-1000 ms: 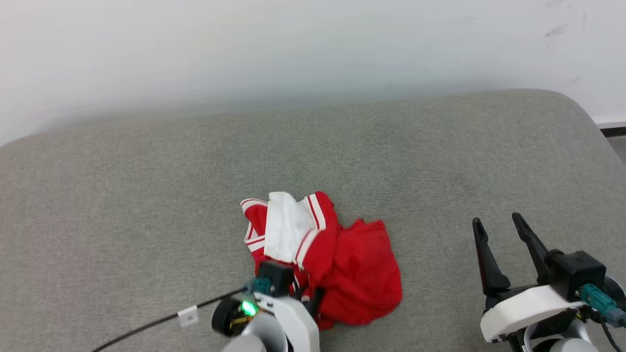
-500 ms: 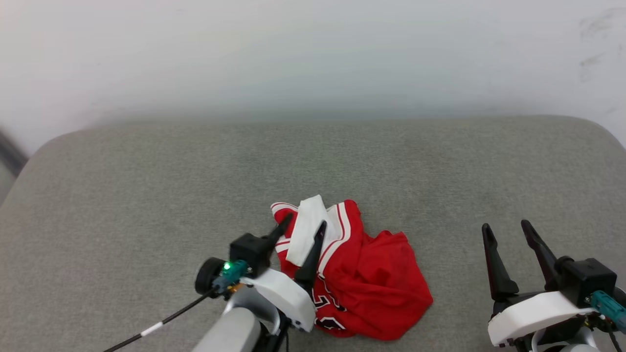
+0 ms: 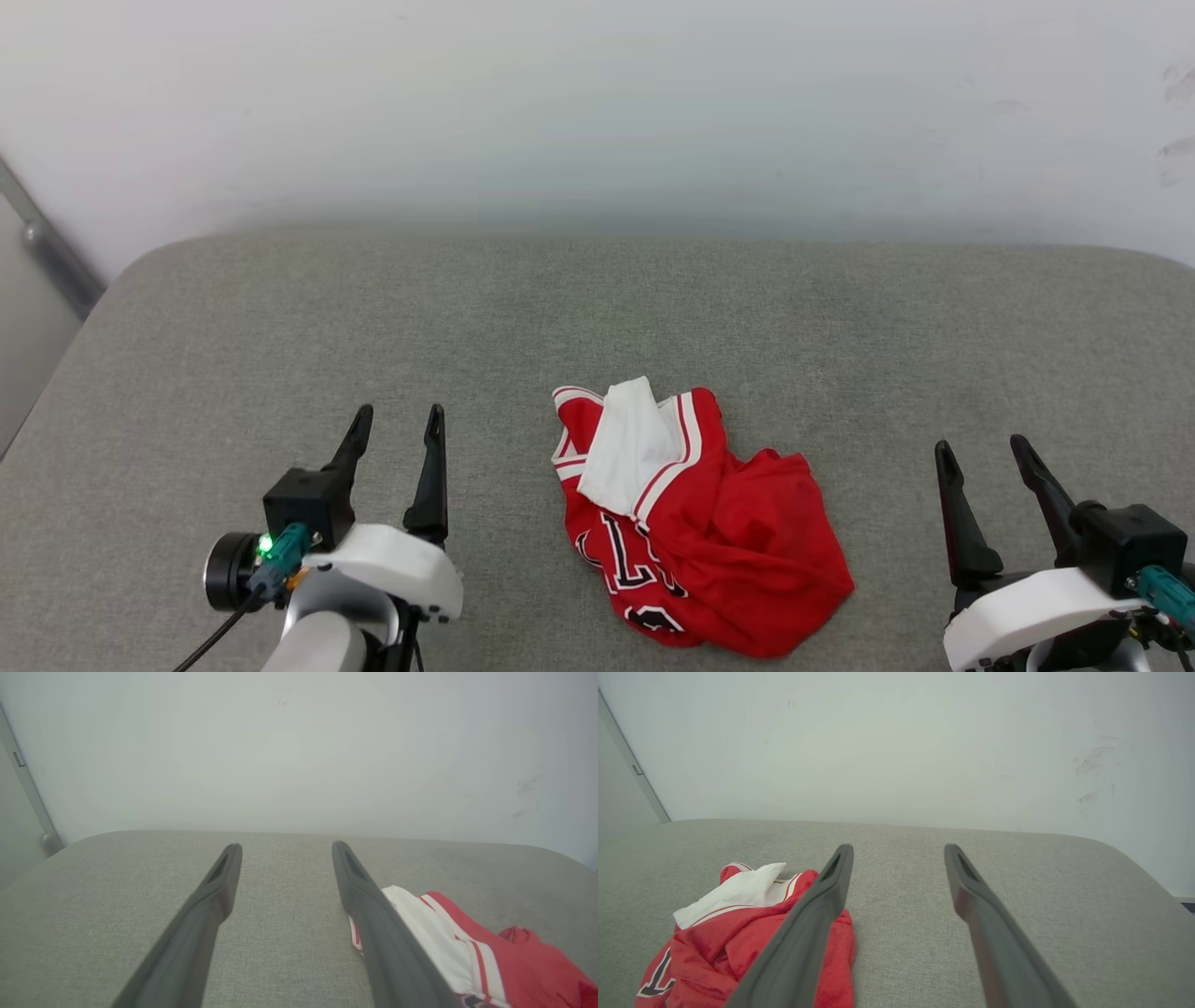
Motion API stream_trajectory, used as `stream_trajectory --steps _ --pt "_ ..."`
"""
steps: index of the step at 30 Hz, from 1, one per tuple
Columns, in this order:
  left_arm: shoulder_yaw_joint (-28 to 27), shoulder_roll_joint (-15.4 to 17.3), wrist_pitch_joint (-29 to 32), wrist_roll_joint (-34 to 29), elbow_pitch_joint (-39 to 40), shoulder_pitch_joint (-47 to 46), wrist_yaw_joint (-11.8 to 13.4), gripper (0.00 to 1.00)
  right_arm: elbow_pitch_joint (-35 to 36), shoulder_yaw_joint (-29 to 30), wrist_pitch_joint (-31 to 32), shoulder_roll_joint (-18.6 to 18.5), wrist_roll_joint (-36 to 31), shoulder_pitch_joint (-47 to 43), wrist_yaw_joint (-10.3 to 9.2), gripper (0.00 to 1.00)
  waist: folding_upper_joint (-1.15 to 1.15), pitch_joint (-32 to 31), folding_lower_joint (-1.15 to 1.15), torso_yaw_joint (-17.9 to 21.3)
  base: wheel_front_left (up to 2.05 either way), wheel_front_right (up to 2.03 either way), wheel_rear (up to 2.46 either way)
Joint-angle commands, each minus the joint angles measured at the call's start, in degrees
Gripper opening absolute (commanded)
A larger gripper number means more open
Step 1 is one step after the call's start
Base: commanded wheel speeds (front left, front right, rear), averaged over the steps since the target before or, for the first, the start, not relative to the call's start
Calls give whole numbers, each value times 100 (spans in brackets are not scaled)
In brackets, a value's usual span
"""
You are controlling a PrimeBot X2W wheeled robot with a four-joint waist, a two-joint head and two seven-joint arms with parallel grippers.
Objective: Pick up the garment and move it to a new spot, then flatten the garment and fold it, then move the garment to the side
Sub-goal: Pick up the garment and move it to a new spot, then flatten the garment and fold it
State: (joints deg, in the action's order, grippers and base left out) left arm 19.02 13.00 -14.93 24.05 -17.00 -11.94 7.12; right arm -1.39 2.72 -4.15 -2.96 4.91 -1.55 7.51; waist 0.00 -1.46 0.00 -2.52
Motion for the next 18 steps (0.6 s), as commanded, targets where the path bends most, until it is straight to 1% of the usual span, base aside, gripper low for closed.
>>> stream_trajectory --steps 1,9,18 --pt "-11 42 -21 26 28 107 23 100 26 5 8 12 -1 -93 -4 100 0 -11 0 -3 0 0 0" --pt "30 112 98 54 165 260 54 100 55 -1 51 12 53 -72 -4 100 0 -9 0 6 0 0 0" --pt "173 147 269 -23 212 28 44 100 52 18 68 12 47 -50 -4 100 0 2 0 16 0 0 0"
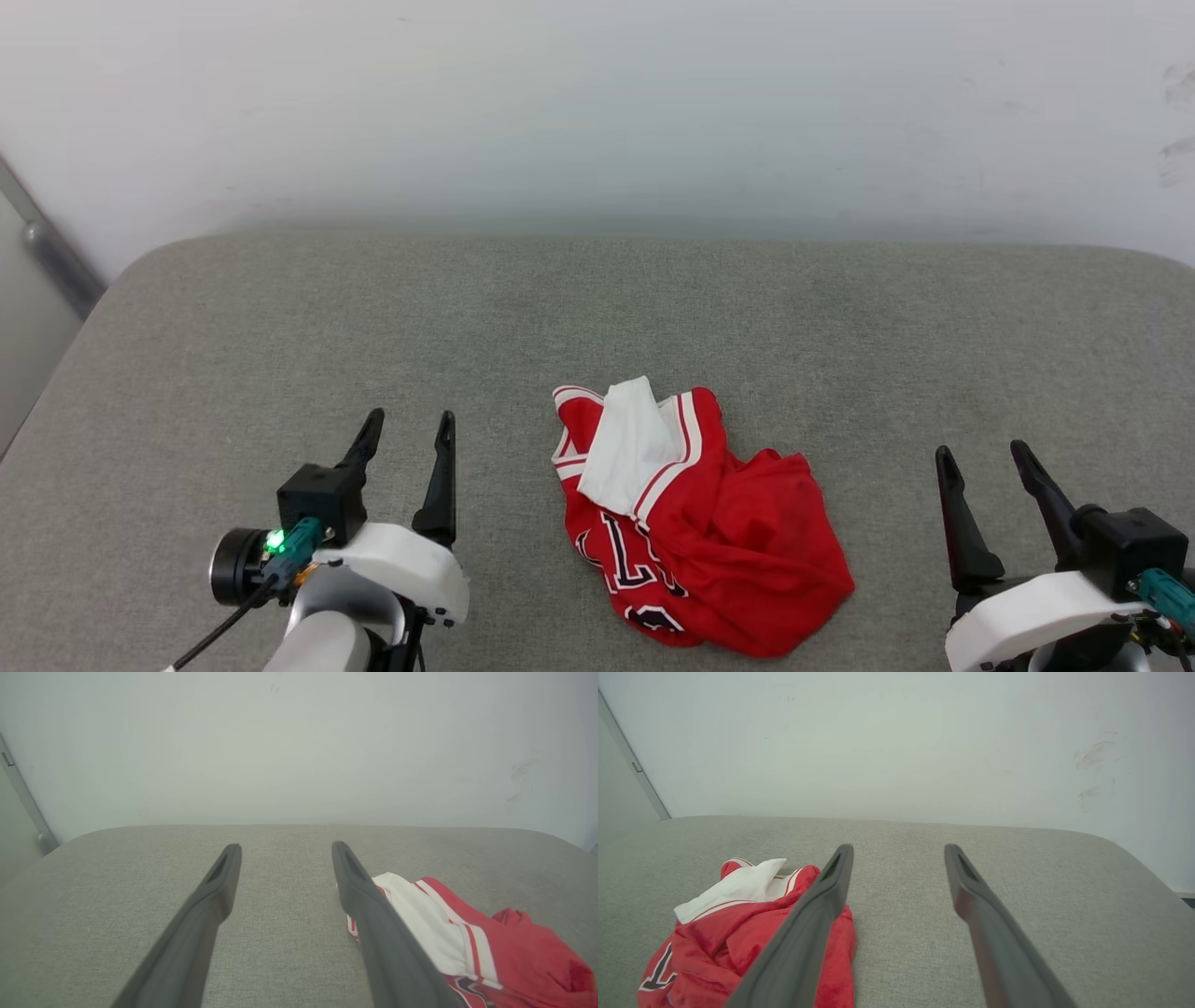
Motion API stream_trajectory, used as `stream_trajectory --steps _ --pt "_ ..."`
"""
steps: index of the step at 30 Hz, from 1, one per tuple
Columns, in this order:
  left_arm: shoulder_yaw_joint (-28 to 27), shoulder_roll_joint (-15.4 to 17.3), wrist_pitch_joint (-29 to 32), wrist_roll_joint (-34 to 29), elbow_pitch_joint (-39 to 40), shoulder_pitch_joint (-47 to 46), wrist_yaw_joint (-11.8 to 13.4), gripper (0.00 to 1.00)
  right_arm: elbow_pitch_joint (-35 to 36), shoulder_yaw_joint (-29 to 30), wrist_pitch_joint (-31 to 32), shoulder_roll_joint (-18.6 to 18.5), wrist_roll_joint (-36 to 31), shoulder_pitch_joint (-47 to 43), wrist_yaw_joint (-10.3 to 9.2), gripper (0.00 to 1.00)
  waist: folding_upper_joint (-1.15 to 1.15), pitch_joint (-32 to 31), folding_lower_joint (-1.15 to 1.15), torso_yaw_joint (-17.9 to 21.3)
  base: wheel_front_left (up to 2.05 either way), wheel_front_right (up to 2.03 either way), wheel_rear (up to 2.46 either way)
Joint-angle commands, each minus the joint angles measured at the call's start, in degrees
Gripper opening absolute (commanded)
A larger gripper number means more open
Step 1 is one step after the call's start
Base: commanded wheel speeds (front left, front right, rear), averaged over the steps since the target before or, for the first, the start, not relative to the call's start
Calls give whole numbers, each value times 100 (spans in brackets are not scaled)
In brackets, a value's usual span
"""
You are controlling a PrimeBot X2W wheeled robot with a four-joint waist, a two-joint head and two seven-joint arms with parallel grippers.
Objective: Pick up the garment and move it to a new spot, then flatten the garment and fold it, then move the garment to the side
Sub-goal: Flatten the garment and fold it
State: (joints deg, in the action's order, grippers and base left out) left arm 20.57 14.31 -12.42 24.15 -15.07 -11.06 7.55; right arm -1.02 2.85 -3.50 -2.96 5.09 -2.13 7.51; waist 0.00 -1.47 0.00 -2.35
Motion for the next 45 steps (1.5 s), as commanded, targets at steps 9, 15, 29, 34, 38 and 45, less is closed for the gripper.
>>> stream_trajectory --steps 9,15,29,34,38,45 --pt "679 -42 1709 221 -255 -1134 -827 100 59 -49 21 12 41 95 -4 100 0 185 0 26 0 0 0" --pt "1146 -101 3383 641 -709 -1643 -1276 100 46 -146 18 11 56 209 -4 100 0 439 0 191 0 0 0" --pt "1567 -44 4377 1132 -1208 -2060 -1477 0 -154 -227 -119 11 143 429 -4 100 0 814 0 511 0 0 0" --pt "1652 16 4156 1093 -1163 -2200 -1487 0 -220 -192 -144 11 182 447 -4 100 0 816 0 490 0 0 0" --pt "1583 146 3801 933 -1007 -2291 -1418 0 -260 -122 -150 11 183 405 -4 100 0 730 0 382 0 0 0" --pt "1138 594 3405 1041 -364 -1648 -931 0 -282 -63 -131 10 199 291 -4 100 0 526 0 137 0 0 0"
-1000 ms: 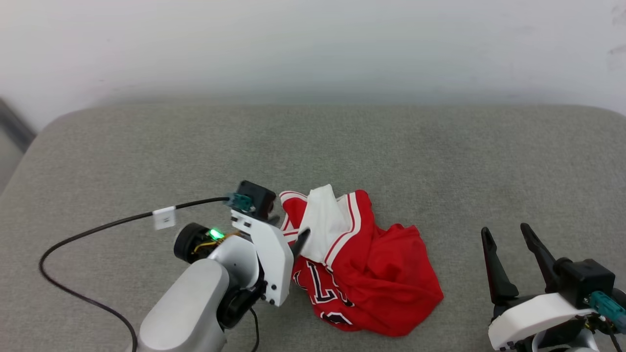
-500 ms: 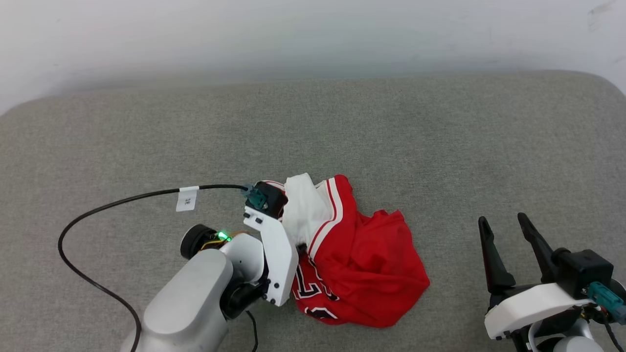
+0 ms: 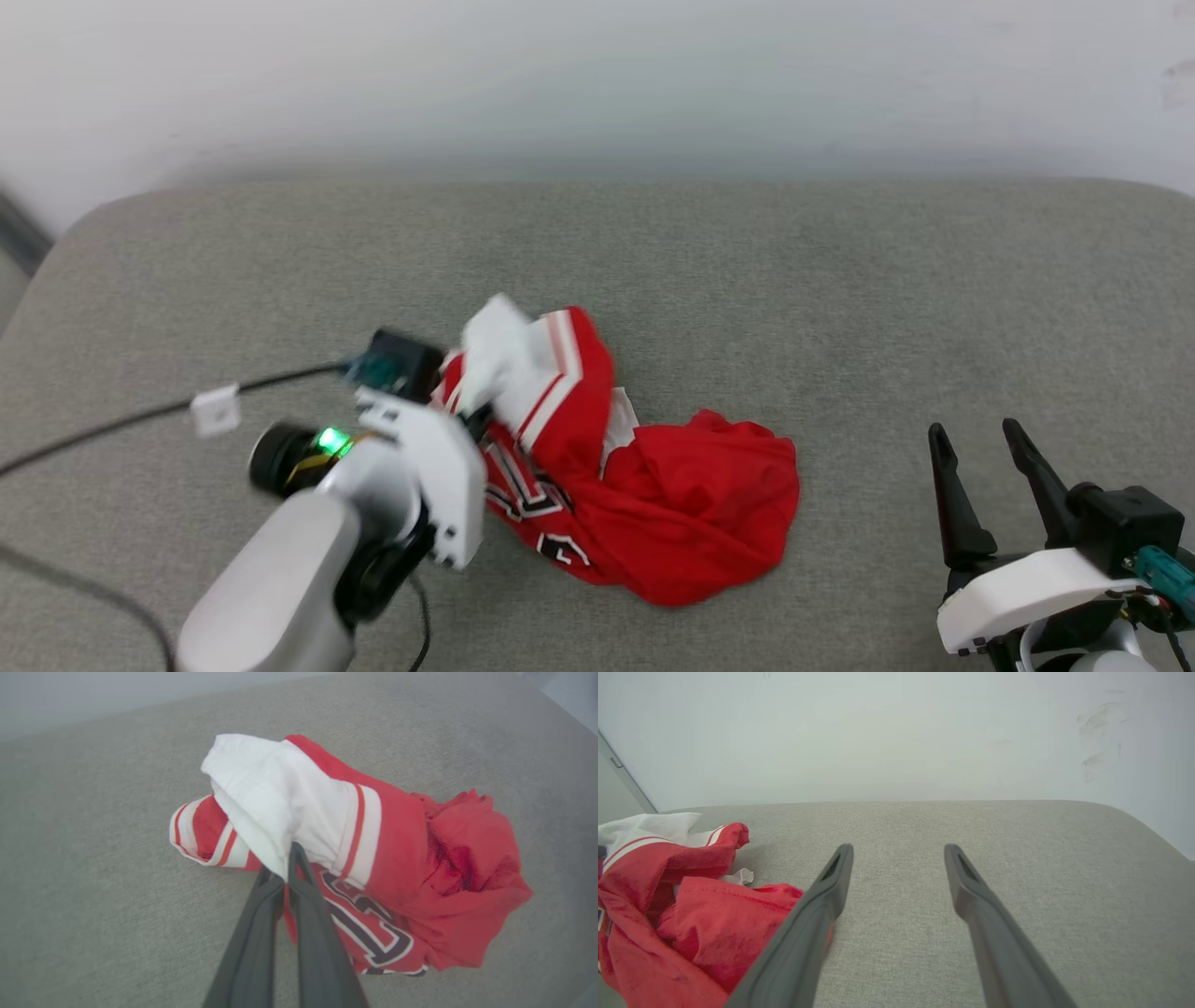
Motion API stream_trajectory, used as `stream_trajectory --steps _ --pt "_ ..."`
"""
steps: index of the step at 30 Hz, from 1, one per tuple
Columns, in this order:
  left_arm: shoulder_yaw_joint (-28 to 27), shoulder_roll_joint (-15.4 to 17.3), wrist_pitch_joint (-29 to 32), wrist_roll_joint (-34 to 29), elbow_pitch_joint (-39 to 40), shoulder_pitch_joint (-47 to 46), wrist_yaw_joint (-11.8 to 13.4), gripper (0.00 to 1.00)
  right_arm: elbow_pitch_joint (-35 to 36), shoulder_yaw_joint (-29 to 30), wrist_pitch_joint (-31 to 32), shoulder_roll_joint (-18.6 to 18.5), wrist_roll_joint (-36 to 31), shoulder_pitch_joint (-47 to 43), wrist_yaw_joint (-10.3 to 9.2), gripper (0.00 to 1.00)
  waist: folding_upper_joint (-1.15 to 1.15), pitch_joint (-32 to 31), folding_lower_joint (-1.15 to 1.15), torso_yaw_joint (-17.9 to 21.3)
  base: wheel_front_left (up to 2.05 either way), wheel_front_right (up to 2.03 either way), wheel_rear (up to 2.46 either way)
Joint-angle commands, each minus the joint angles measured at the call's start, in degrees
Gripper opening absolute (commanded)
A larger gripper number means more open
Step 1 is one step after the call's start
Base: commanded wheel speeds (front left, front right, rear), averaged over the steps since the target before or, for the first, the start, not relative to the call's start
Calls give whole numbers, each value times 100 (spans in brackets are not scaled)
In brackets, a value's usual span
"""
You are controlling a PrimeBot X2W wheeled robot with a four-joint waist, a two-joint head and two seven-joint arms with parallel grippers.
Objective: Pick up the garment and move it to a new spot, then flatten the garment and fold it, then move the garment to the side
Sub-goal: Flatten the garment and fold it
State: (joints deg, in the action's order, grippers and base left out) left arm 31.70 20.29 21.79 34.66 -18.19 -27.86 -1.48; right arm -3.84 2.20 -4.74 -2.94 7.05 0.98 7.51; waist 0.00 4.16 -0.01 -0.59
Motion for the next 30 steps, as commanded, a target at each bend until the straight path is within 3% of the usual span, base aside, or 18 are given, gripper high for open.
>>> stream_trajectory --steps 1,5,11,12,13,14,21,30 --pt "-67 75 -44 56 48 222 77 0 2 7 -3 8 5 -41 -4 100 0 -55 1 -65 0 0 0" --pt "-439 272 -131 433 210 1205 509 0 18 2 10 8 40 -104 -4 100 0 -99 1 -158 0 0 0" --pt "-817 327 -272 907 99 2352 924 0 57 -5 60 8 -15 -116 -4 100 0 -155 1 -240 0 0 0" --pt "-842 318 -277 955 75 2474 966 33 64 -1 72 8 -27 -114 -4 100 0 -172 1 -251 0 0 0" --pt "-860 316 -285 987 62 2584 993 76 76 7 86 8 -44 -117 -4 100 0 -189 1 -260 0 0 0" --pt "-882 324 -346 973 71 2652 1032 100 88 11 101 8 -58 -135 -4 100 0 -204 1 -267 0 0 0" --pt "-916 262 -997 681 395 2636 1171 100 156 55 173 8 -129 -231 -4 100 0 -393 1 -274 0 0 0" --pt "-704 232 -2422 -369 1042 2120 1306 100 289 103 273 8 -199 -254 -4 100 0 -505 1 -273 0 0 0"
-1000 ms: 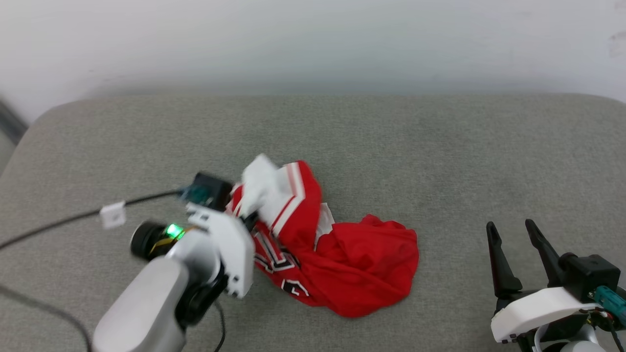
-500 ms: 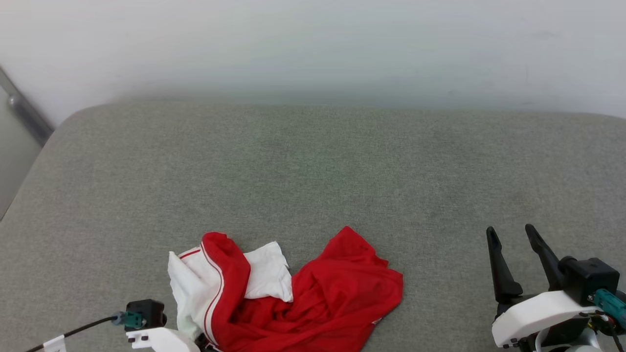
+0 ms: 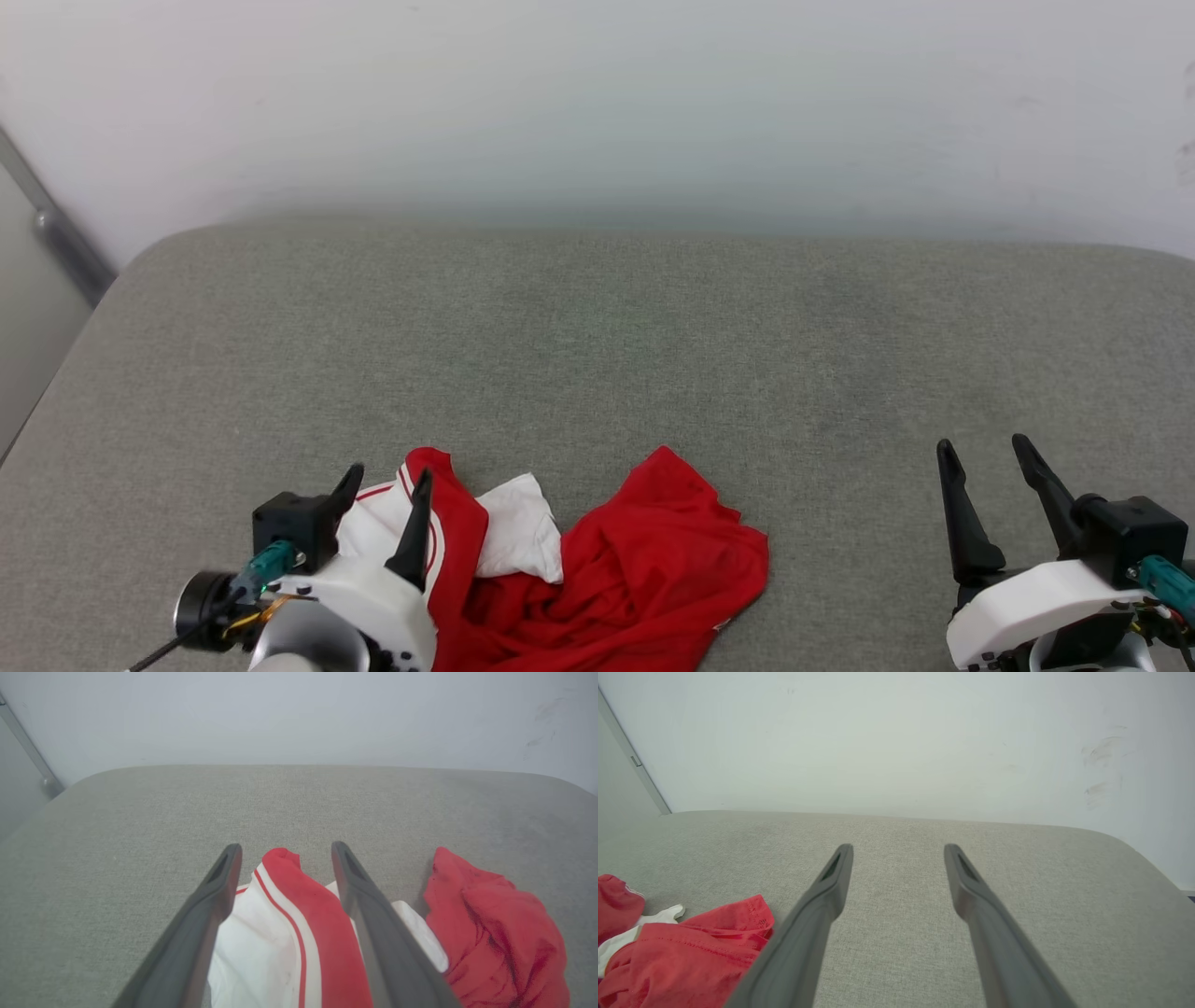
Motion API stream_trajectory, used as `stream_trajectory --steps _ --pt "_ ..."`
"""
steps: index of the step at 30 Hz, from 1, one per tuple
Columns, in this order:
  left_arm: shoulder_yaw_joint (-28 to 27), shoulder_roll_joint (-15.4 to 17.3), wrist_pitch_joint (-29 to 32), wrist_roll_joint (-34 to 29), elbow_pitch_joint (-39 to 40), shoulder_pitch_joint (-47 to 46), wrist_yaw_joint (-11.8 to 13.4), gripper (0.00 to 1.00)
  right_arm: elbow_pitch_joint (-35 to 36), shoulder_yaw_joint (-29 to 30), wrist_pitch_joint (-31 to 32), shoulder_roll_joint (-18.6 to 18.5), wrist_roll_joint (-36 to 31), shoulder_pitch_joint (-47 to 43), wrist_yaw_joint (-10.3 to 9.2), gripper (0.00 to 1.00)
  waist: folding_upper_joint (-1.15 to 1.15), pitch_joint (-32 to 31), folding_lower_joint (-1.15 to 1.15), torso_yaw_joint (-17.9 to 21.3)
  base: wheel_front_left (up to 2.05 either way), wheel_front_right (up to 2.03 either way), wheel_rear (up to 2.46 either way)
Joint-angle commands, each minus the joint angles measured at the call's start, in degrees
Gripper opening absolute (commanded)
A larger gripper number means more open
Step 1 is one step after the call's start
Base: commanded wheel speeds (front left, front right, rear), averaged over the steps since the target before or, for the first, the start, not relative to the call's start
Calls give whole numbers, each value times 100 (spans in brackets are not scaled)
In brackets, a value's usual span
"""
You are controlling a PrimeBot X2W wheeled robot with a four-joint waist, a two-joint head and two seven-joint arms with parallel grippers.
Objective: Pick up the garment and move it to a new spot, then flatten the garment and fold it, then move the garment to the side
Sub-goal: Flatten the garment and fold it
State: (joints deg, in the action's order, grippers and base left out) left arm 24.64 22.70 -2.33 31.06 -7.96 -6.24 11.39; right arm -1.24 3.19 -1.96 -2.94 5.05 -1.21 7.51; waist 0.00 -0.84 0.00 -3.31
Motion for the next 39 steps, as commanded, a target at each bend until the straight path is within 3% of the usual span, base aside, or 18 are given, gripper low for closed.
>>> stream_trajectory --steps 1,7,13,19,29,39 --pt "31 -49 -155 -105 52 -88 34 100 36 8 10 8 -14 -43 -4 100 0 -17 0 -3 0 0 0" --pt "159 -250 -811 -423 151 -253 102 100 67 30 47 8 5 -71 -4 100 0 -72 0 4 0 0 0" --pt "218 -304 -913 -530 262 -338 158 100 -52 141 221 8 105 -71 -4 100 0 -30 0 -146 0 0 0" --pt "334 -394 -918 -574 352 -442 114 100 -532 -65 909 -161 411 284 -4 100 0 129 0 -465 0 0 0" --pt "514 -676 -1079 -629 277 -844 -31 100 -1599 -1908 3000 -1247 1622 1755 -4 100 0 715 0 -1170 0 0 0" --pt "558 -961 -1230 -660 44 -1169 -203 100 -2694 -3391 3806 -1777 2630 2897 -3 100 0 1164 0 -1646 0 0 0"
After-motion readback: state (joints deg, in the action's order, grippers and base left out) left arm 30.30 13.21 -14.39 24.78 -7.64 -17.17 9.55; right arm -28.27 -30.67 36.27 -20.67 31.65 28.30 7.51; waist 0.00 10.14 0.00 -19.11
